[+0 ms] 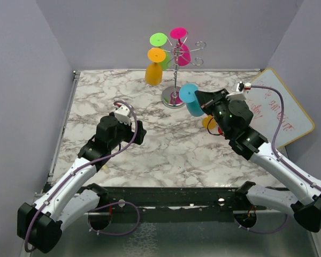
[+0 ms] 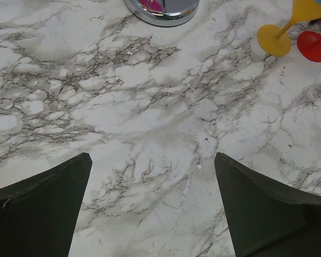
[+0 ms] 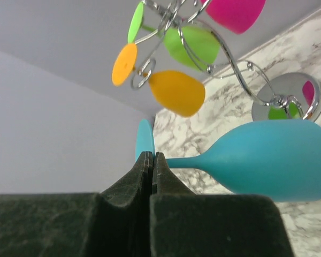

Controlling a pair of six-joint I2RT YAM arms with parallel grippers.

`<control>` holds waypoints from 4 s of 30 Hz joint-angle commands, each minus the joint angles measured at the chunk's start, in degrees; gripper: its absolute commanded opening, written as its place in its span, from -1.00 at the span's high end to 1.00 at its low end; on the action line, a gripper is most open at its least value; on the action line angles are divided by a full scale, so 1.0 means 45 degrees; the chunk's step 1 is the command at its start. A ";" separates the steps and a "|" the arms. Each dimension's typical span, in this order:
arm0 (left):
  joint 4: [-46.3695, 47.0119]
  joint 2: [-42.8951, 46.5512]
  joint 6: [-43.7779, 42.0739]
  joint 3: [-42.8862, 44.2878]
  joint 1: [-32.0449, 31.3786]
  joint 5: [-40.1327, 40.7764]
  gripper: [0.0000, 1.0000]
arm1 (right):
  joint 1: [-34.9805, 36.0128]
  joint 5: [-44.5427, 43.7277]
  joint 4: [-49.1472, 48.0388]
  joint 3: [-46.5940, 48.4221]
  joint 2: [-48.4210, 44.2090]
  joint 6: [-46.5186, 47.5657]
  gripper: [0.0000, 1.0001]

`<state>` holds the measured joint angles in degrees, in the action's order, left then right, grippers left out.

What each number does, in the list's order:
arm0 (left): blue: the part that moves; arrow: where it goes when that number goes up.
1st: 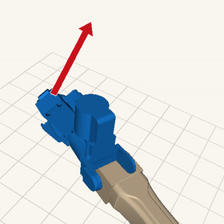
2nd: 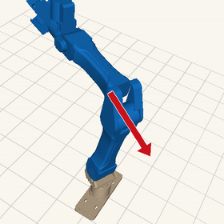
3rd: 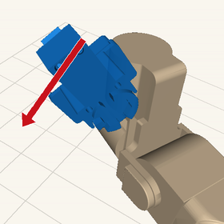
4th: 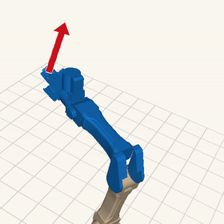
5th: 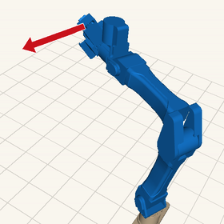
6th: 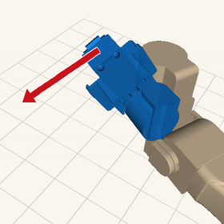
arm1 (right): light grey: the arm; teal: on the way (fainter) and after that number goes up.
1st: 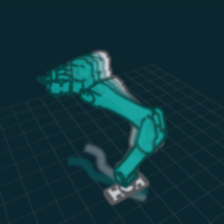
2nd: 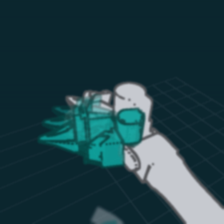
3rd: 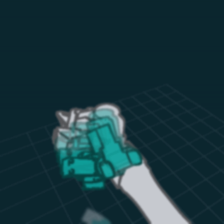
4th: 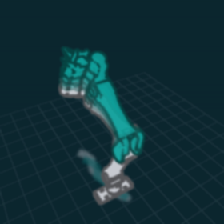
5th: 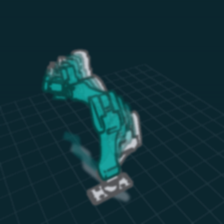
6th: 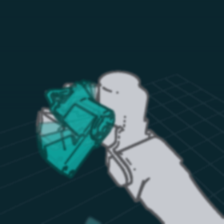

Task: Take the wine glass off the wine glass rack
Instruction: Place the wine glass at the center of the board.

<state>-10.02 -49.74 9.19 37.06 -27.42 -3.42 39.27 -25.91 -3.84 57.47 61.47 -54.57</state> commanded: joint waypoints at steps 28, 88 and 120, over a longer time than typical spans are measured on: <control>0.0791 0.1567 0.2709 0.1687 0.0136 -0.5017 -0.93 | -0.0015 1.2302 -0.1308 -0.1792 0.0945 0.5268 0.99; 0.3234 -0.1169 0.2906 0.0328 0.0066 -1.2556 1.00 | -0.0015 1.4457 -0.2427 -0.2323 0.0703 0.6163 0.42; 0.3099 0.2440 -0.5972 -0.2415 -0.1221 -1.4953 1.00 | -0.3843 2.0345 -0.2334 -0.1412 0.2631 0.3165 -0.57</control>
<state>2.33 -38.85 -14.61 26.22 -32.75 -64.64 21.80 49.21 -1.87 53.06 70.67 -32.97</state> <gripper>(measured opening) 0.011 0.798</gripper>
